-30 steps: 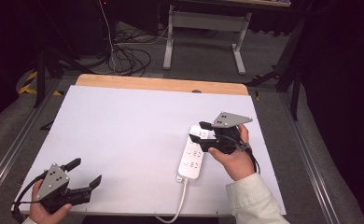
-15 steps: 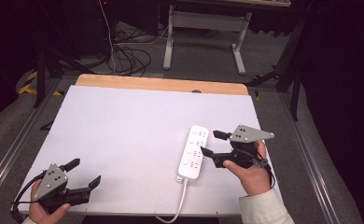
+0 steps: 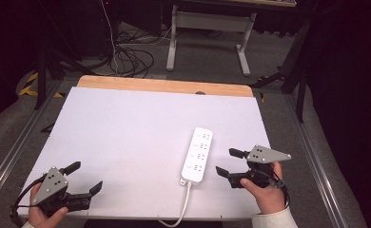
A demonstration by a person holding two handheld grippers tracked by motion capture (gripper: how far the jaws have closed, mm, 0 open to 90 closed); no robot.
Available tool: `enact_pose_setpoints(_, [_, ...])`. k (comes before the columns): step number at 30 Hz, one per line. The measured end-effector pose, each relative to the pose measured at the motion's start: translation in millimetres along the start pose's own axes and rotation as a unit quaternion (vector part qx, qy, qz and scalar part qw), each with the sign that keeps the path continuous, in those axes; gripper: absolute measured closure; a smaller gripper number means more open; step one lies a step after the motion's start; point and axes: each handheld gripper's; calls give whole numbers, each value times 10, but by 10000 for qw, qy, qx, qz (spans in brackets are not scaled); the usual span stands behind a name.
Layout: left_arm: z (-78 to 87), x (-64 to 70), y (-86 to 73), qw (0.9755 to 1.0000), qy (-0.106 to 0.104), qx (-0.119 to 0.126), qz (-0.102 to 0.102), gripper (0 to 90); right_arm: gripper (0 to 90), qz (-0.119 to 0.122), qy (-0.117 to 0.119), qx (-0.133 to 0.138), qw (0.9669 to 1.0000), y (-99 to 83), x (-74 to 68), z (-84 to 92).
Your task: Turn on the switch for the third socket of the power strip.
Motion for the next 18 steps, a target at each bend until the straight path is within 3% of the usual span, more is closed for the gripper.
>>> enact_pose_setpoints(5, [9,7,1,10000,27,10,-39,73,214,-92,18,-38,9999,-163,-23,-9])
enact_pose_setpoints(10, [8,-13,-1,10000,-43,-7,4,75,209,-390,234,60,9989,-371,-53,-21])
enact_pose_setpoints(18, [13,-21,-8,10000,-32,9,-35,76,204,-446,129,-154,9988,-545,-82,-62])
Point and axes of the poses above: each handheld gripper's, and its own axes: z roughly backward along the jaws, y roughly out of its top, x roughly to its right, and after that the axes turned 10 degrees about z, right-handed
